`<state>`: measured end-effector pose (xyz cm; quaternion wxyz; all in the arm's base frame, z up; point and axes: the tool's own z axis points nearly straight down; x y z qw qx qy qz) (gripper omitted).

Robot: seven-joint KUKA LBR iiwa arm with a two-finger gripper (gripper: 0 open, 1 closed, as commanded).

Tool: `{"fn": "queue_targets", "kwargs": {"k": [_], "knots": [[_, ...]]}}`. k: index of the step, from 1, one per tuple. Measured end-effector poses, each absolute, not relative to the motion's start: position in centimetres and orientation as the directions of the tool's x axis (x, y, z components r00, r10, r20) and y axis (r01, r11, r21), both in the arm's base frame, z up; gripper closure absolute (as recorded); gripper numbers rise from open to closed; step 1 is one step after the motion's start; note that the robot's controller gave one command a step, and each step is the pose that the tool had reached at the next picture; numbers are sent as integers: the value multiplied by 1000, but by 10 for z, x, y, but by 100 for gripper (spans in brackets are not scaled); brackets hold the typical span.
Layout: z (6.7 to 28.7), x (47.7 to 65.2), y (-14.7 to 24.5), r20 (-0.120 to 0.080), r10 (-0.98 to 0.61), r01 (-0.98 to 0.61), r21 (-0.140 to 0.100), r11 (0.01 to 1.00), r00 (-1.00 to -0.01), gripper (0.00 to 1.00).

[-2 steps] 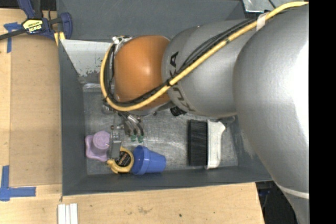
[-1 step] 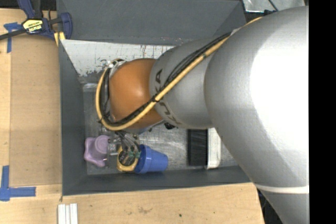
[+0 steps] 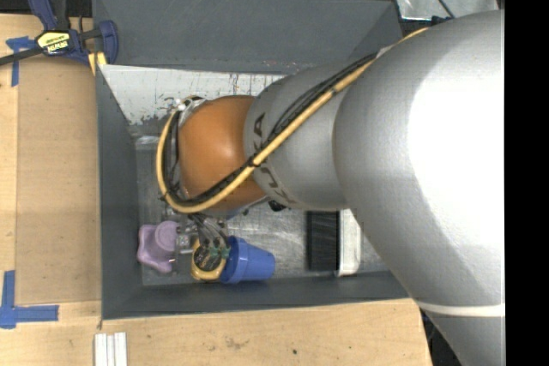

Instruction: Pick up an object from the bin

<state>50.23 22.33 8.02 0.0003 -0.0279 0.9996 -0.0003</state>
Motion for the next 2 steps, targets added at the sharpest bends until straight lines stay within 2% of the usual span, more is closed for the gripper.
{"fn": "queue_targets", "kwargs": {"k": [1, 2], "knots": [[81, 502, 223, 0, -55, -55, -1, 998, -998, 100], [87, 501, 222, 8, -54, -54, -7, 998, -998, 100]]}}
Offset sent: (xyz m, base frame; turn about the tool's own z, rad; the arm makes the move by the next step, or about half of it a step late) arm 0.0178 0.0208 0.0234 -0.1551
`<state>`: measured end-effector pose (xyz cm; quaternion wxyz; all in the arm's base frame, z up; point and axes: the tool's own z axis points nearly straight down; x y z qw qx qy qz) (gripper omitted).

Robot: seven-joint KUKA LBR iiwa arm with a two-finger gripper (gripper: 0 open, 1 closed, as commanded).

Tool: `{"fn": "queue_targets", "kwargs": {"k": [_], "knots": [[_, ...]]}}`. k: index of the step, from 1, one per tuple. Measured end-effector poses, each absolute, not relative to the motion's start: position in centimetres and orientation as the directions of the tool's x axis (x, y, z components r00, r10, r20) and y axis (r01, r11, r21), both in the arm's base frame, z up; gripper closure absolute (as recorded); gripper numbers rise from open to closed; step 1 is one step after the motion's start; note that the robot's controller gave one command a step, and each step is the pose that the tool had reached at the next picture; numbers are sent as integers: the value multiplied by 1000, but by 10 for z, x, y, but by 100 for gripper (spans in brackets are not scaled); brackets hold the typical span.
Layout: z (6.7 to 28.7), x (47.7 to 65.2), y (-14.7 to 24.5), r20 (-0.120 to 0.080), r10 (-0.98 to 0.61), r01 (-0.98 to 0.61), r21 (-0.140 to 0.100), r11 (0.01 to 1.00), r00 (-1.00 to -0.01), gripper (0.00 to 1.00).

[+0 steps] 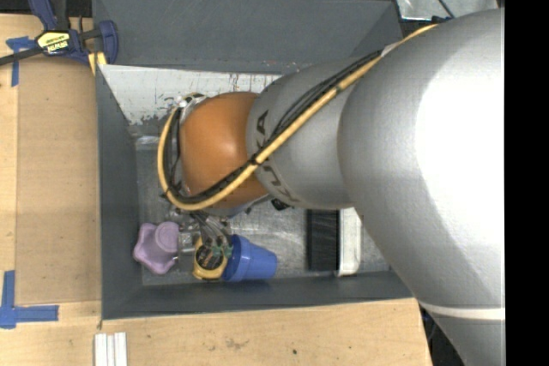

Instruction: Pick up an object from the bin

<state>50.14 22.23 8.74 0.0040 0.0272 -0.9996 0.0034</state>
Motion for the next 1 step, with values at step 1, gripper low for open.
{"fn": "queue_targets", "kwargs": {"k": [1], "knots": [[121, 511, 223, -7, -103, -103, 1, 995, -995, 100]]}}
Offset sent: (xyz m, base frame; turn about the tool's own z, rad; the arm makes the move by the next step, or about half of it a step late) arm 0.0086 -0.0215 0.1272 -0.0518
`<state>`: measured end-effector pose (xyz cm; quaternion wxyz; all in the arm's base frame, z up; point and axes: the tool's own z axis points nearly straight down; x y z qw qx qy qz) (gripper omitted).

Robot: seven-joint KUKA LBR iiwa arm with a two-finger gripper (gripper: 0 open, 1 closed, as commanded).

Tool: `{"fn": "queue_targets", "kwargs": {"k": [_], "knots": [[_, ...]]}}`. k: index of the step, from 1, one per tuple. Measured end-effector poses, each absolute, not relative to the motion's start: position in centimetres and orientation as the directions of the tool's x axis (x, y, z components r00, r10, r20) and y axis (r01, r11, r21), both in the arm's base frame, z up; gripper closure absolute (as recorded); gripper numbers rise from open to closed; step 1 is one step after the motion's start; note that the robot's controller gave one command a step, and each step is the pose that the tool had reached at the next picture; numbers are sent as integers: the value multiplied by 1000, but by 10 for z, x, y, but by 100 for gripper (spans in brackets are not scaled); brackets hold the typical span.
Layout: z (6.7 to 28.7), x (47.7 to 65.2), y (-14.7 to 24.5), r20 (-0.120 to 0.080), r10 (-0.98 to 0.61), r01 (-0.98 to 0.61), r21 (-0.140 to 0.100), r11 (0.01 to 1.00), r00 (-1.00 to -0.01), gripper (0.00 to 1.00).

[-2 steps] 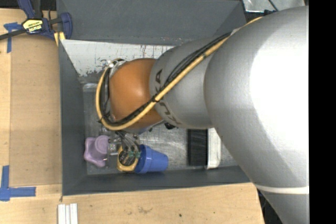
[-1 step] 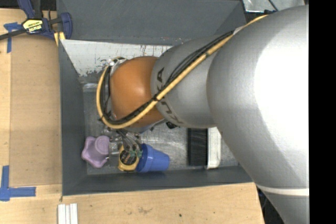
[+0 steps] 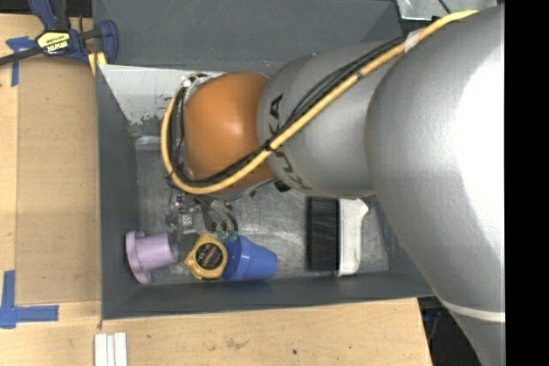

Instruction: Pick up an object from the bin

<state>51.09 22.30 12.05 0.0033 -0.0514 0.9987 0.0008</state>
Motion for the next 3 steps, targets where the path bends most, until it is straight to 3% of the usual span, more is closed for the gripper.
{"fn": "queue_targets", "kwargs": {"k": [1, 2, 3], "knots": [[161, 508, 210, 6, -107, -107, -2, 994, -994, 100], [232, 524, 229, -1, -92, -92, 0, 996, -996, 100], [150, 507, 223, 6, -59, -59, -2, 998, -998, 0]]}}
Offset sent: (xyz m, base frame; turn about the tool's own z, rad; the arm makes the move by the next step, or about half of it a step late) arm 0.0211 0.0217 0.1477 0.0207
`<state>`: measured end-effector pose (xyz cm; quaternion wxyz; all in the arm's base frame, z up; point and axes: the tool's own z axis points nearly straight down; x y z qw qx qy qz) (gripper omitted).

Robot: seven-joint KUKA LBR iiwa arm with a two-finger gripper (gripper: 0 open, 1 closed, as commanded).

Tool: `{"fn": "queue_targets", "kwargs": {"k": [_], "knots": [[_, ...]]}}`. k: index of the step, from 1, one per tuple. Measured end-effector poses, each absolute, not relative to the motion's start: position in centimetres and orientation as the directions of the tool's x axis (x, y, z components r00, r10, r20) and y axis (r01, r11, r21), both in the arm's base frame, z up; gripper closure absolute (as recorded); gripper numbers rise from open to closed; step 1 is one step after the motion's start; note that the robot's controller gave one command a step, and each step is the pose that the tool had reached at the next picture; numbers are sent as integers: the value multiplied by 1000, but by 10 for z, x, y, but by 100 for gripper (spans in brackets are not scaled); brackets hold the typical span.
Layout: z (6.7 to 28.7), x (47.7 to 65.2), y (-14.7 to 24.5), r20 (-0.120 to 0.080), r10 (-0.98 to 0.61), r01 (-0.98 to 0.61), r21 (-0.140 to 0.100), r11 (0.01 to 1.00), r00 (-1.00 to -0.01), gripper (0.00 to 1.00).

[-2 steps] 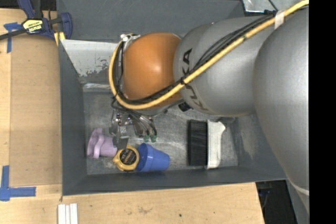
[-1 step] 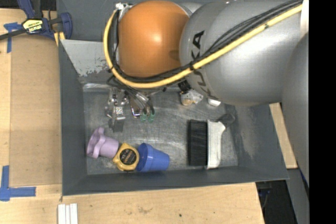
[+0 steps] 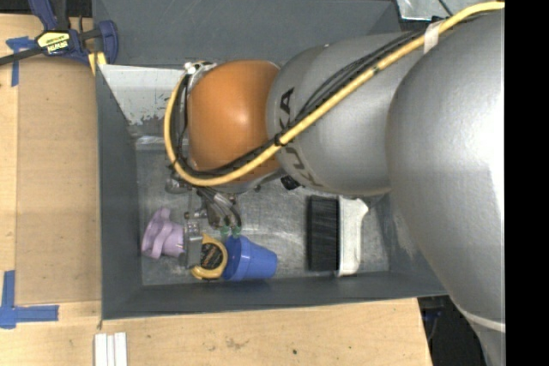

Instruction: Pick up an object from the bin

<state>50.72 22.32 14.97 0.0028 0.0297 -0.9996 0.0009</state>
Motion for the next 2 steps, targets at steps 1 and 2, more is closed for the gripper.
{"fn": "queue_targets", "kwargs": {"k": [1, 2], "knots": [[153, 509, 224, -2, -59, -59, 1, 998, -998, 0], [91, 553, 222, -22, -256, -256, -6, 967, -966, 100]]}}
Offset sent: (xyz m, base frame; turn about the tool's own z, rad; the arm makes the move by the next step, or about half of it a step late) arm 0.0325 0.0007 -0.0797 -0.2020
